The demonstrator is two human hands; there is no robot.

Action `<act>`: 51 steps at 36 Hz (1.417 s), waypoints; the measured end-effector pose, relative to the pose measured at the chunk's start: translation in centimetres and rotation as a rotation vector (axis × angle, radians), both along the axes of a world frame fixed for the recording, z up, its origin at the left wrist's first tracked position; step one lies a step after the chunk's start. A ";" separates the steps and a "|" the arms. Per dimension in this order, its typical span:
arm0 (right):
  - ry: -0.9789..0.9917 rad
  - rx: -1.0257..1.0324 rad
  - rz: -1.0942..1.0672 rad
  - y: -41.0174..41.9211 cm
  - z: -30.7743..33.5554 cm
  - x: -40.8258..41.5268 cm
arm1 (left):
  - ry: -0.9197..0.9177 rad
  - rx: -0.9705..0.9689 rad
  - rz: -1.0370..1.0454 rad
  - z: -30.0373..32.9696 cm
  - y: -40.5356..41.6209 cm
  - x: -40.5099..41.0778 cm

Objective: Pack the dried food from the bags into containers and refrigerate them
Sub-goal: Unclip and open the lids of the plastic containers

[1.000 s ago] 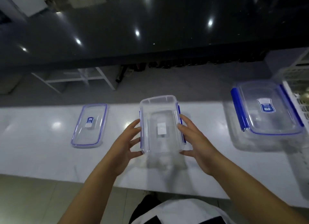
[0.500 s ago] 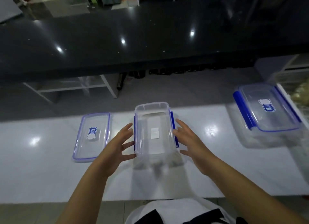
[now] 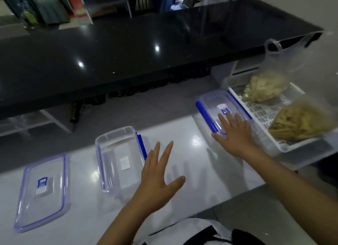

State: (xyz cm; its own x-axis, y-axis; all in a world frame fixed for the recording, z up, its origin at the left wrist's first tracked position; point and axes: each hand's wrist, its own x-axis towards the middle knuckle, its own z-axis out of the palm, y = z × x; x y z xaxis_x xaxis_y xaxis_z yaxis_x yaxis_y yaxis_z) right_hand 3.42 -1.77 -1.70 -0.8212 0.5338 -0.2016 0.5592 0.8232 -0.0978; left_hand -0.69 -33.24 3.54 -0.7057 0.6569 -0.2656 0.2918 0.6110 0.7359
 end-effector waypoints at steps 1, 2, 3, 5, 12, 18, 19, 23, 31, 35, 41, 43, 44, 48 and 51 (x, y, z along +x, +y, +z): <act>0.008 0.028 0.011 -0.3 -0.6 0.4 | -0.005 -0.007 -0.010 -0.1 1.0 0.2; 0.033 0.045 0.016 -0.8 -1.1 0.8 | -0.010 -0.008 -0.011 -0.3 1.9 0.3; 0.060 0.046 0.015 -1.3 -1.4 1.2 | -0.019 0.001 -0.004 -0.4 2.7 0.3; 0.095 0.015 0.014 -2.4 -1.8 2.0 | -0.054 0.051 0.028 -0.8 4.2 0.2; 0.101 -0.030 0.119 -8.2 -0.8 7.0 | -0.350 0.239 0.324 -3.4 9.6 1.4; 0.211 -0.435 0.135 -8.0 3.0 10.3 | -0.519 0.436 0.521 -5.4 9.9 4.4; 0.307 -0.570 0.085 -7.3 3.8 10.8 | -0.538 0.434 0.547 -5.6 9.6 4.8; 0.649 -0.780 -0.101 -3.1 4.5 11.7 | -0.586 0.460 0.623 -5.9 8.0 6.1; 0.441 -1.278 -0.492 0.7 0.4 12.0 | -0.639 0.520 0.720 -5.9 8.0 6.5; 0.451 -1.362 -0.546 0.9 -0.4 11.8 | -0.681 0.545 0.758 -6.0 8.1 6.5; 0.464 -1.437 -0.558 1.0 -1.4 12.0 | -0.764 0.574 0.787 -6.0 7.4 6.6; 0.467 -1.467 -0.573 1.1 -1.4 11.9 | -0.820 0.602 0.803 -6.2 7.1 6.6; 0.468 -1.499 -0.589 1.2 -1.5 11.9 | -0.843 0.612 0.807 -6.3 7.0 6.5; 0.448 -1.576 -0.616 1.9 -1.5 12.2 | -0.870 0.622 0.808 -6.3 6.8 6.5; 0.472 -1.501 -0.600 2.0 -1.4 12.5 | -0.803 0.593 0.790 -6.2 7.0 6.6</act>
